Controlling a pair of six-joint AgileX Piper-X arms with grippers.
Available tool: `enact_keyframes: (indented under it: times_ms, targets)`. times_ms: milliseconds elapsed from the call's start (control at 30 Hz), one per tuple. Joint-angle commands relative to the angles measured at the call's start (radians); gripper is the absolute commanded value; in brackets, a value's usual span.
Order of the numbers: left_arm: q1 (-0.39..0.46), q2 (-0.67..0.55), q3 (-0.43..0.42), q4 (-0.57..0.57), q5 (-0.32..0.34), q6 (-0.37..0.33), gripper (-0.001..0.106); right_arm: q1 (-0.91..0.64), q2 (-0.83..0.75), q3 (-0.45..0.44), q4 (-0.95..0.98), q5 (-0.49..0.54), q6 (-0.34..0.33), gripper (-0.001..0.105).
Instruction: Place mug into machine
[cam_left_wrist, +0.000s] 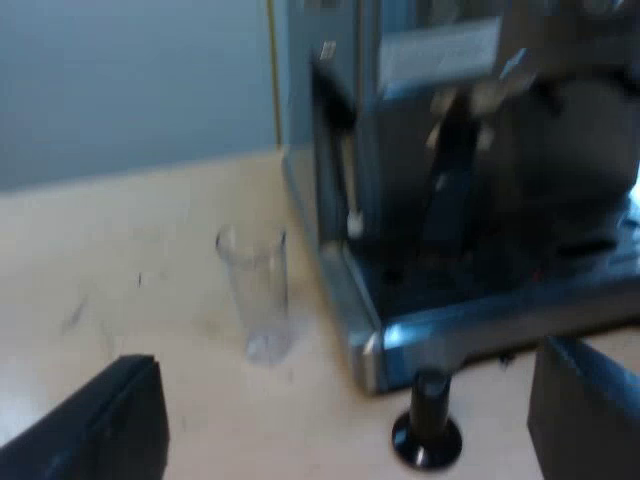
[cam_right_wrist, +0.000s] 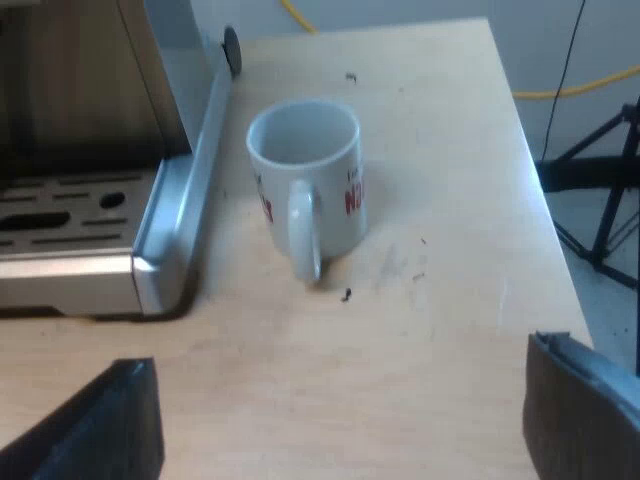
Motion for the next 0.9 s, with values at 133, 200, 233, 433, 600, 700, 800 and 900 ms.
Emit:
enact_keyframes:
  times_ms: [133,200,233,433,600,700,800,900]
  targets:
    - [-0.073,0.139,-0.073,-0.100,0.025,-0.010,0.085,0.001,0.117,-0.079,-0.014,-0.005,-0.024,0.081]
    - [-0.105,0.184,-0.091,-0.126,0.043,-0.010,0.085,0.001,0.159,-0.100,-0.014,-0.006,-0.032,0.081]
    - [-0.122,0.213,-0.101,-0.138,0.057,-0.010,0.085,0.001,0.180,-0.108,-0.016,-0.006,-0.035,0.081]
    - [-0.226,0.368,-0.125,-0.238,0.072,-0.008,0.085,0.001,0.298,-0.136,-0.039,-0.081,-0.035,0.081]
    - [-0.350,0.466,-0.125,-0.320,0.079,-0.008,0.085,0.001,0.360,-0.141,-0.044,-0.089,-0.035,0.081]
    - [-0.431,0.521,-0.125,-0.364,0.079,-0.008,0.085,0.001,0.388,-0.141,-0.078,-0.089,-0.035,0.081]
    - [-0.514,0.579,-0.125,-0.409,0.077,-0.011,0.085,0.001,0.415,-0.141,-0.116,-0.089,-0.035,0.081]
    - [-0.577,0.630,-0.125,-0.440,0.046,-0.011,0.085,0.001,0.441,-0.141,-0.126,-0.091,-0.035,0.081]
